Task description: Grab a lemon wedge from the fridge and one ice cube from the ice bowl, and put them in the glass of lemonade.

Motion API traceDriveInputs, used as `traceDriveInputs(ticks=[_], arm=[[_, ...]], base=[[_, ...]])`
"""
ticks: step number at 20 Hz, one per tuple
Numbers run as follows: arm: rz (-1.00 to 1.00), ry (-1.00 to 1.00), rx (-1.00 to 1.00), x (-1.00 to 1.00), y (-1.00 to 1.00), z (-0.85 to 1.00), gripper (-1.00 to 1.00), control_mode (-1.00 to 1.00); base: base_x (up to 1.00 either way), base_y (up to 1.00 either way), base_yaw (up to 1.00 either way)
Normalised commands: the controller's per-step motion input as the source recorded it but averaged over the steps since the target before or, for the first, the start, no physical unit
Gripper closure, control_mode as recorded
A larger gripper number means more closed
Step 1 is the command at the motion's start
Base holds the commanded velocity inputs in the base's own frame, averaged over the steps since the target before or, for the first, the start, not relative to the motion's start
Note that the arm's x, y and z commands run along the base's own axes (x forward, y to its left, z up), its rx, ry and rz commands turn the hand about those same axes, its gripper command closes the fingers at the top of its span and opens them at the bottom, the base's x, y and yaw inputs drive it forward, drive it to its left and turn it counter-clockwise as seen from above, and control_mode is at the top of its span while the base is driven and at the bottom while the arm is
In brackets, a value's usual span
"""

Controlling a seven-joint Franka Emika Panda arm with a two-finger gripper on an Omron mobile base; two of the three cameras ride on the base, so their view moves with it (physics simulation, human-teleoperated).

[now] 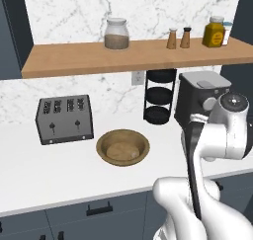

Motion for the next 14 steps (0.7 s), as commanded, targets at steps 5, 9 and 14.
traceDriveInputs(ticks=[5, 9, 14], arm=[[0.03, -0.03, 0.03, -0.06, 0.10, 0.03, -1.00, -1.00], [0.03, 0.00, 0.00, -0.47, 0.02, -0.10, -1.00, 1.00], [0.00, 0.00, 0.00, 0.00, 0.00, 0.00, -1.00, 1.00]], base=[[0.00, 0.00, 0.00], [-0.25, -0.14, 0.03], [-1.00, -0.95, 0.07]])
